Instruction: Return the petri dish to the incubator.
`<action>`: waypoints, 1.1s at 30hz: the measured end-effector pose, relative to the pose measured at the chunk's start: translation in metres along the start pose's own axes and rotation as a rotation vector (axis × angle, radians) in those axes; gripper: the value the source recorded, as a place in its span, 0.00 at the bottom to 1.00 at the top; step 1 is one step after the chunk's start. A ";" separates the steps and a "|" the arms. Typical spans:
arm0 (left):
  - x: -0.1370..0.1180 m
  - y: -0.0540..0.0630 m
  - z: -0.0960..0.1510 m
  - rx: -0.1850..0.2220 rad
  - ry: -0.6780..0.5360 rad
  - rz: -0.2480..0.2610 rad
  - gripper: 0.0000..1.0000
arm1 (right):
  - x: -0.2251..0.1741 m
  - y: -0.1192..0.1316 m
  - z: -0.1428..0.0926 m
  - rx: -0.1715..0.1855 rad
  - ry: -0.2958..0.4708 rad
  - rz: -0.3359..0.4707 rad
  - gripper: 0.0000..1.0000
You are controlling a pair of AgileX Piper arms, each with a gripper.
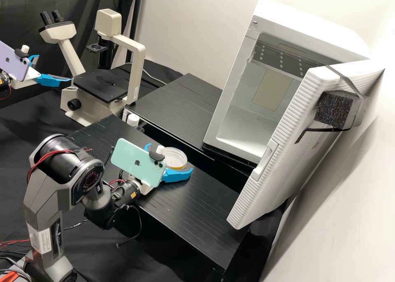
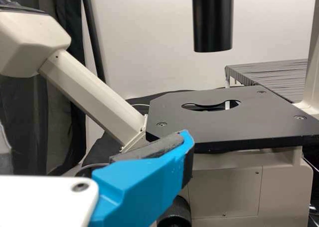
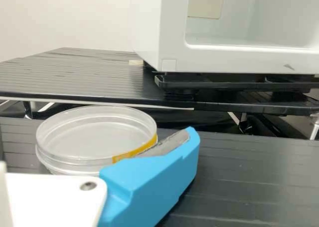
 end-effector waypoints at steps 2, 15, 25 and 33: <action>0.000 0.000 0.000 0.000 0.000 0.000 1.00 | 0.001 0.000 -0.001 0.005 -0.001 0.005 0.00; 0.000 0.000 0.000 0.000 0.000 0.000 1.00 | 0.005 -0.001 -0.001 0.007 -0.015 0.010 0.00; 0.000 0.000 0.000 0.000 0.000 0.000 1.00 | 0.006 -0.002 0.000 0.001 -0.007 0.017 0.00; 0.000 0.000 0.000 0.000 0.000 0.000 1.00 | 0.006 -0.002 -0.001 0.001 0.005 0.030 0.00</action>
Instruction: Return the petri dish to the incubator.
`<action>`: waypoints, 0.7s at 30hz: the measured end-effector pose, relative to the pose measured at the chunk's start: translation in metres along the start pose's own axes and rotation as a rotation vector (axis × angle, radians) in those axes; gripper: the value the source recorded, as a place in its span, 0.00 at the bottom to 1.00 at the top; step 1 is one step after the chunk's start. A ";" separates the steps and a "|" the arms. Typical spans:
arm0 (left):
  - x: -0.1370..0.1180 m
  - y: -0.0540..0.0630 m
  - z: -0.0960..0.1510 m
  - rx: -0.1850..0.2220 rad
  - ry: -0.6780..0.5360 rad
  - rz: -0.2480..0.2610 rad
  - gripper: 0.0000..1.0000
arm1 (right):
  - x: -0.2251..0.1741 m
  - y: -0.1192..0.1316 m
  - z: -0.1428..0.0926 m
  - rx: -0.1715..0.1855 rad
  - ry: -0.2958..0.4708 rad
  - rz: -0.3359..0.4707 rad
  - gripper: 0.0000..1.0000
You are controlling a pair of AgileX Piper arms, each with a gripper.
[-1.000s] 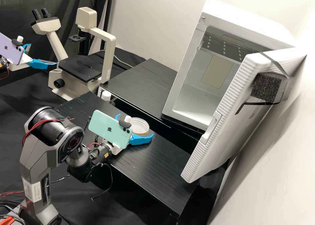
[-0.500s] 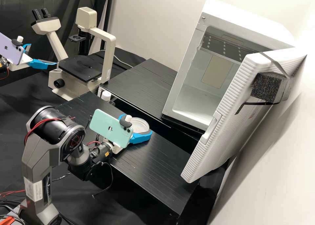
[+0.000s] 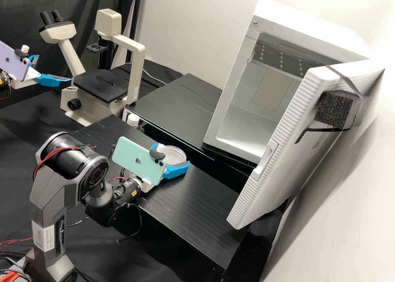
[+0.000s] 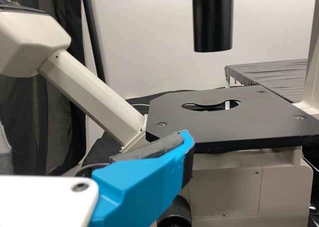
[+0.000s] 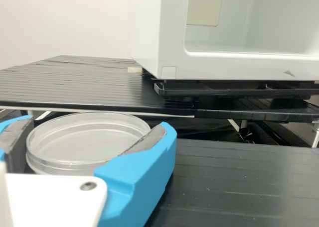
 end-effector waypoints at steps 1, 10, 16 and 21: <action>0.000 0.000 0.000 0.000 0.000 0.000 1.00 | 0.000 0.000 0.000 0.000 0.000 0.000 0.00; 0.000 0.000 0.000 0.000 0.000 0.000 1.00 | 0.000 0.000 0.000 0.000 0.005 0.006 0.00; 0.000 0.000 0.000 0.000 0.000 0.000 1.00 | -0.001 0.001 0.001 -0.004 0.011 0.009 0.00; 0.000 0.000 0.000 0.000 0.000 0.000 1.00 | -0.015 0.013 0.008 0.008 -0.003 -0.009 0.00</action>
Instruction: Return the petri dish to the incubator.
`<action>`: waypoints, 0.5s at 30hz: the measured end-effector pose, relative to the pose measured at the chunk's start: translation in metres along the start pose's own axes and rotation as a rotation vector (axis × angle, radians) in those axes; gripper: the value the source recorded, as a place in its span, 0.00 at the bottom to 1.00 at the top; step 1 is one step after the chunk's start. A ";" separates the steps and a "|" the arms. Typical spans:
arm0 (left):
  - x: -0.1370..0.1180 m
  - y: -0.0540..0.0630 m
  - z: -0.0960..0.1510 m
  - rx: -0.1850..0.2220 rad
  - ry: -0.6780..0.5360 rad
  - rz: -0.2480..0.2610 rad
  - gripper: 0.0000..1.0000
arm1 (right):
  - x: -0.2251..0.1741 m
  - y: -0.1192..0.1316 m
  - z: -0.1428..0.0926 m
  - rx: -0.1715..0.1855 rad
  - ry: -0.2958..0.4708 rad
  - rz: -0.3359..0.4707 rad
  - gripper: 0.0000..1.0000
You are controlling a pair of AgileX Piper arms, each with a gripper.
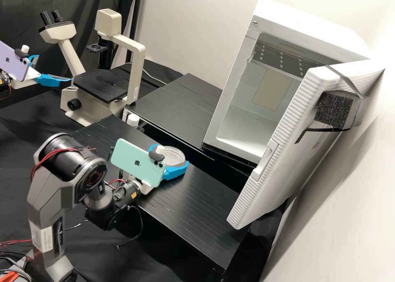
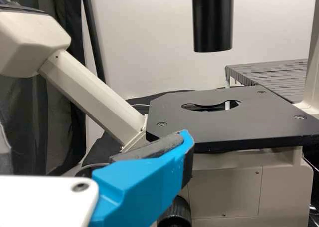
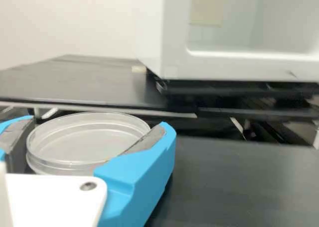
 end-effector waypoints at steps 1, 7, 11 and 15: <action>0.000 0.000 0.000 0.000 0.000 0.000 1.00 | -0.003 0.004 0.002 0.011 -0.009 0.008 0.00; 0.000 0.000 0.000 0.000 0.000 0.000 1.00 | -0.014 0.040 0.008 0.056 -0.007 0.133 0.00; 0.000 0.000 0.000 0.000 0.000 0.000 1.00 | -0.012 0.058 0.011 0.069 -0.003 0.191 0.00; 0.000 0.000 0.000 0.000 0.000 0.000 1.00 | 0.001 0.074 0.009 0.065 0.025 0.238 0.00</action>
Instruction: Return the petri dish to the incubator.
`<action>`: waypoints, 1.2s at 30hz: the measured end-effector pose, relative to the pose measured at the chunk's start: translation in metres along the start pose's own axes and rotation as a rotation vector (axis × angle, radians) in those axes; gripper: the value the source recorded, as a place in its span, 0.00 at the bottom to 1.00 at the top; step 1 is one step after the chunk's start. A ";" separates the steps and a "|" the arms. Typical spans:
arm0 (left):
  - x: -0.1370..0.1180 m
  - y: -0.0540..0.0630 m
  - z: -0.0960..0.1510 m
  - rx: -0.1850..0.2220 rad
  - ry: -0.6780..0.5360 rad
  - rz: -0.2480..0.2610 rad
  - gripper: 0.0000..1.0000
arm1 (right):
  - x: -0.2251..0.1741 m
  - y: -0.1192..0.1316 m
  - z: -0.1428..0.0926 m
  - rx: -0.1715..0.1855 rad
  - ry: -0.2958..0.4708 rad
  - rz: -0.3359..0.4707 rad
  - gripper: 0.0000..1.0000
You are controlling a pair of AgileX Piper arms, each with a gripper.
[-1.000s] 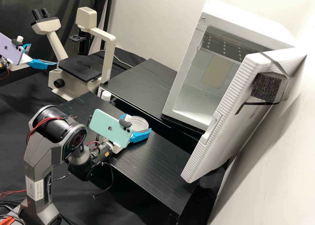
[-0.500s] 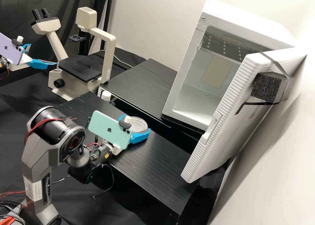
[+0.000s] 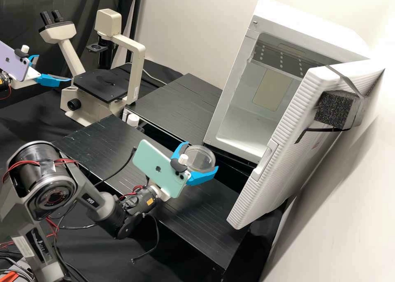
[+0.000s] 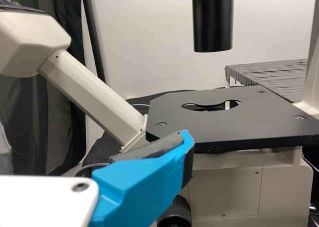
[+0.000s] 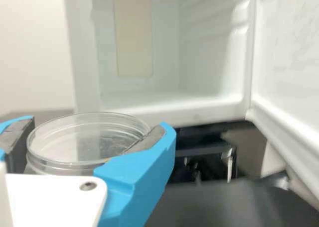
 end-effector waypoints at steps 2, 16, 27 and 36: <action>0.000 0.000 0.000 0.000 0.000 0.000 1.00 | 0.011 0.004 -0.001 -0.005 0.016 0.013 0.00; 0.000 0.000 0.000 0.000 0.000 0.000 1.00 | 0.126 0.034 0.007 -0.041 -0.022 0.068 0.00; 0.000 0.000 0.000 0.000 0.000 0.000 1.00 | 0.197 0.046 0.021 -0.061 -0.072 0.058 0.00; 0.000 0.000 0.000 0.000 0.000 0.000 1.00 | 0.234 0.034 0.041 -0.052 -0.148 0.000 0.00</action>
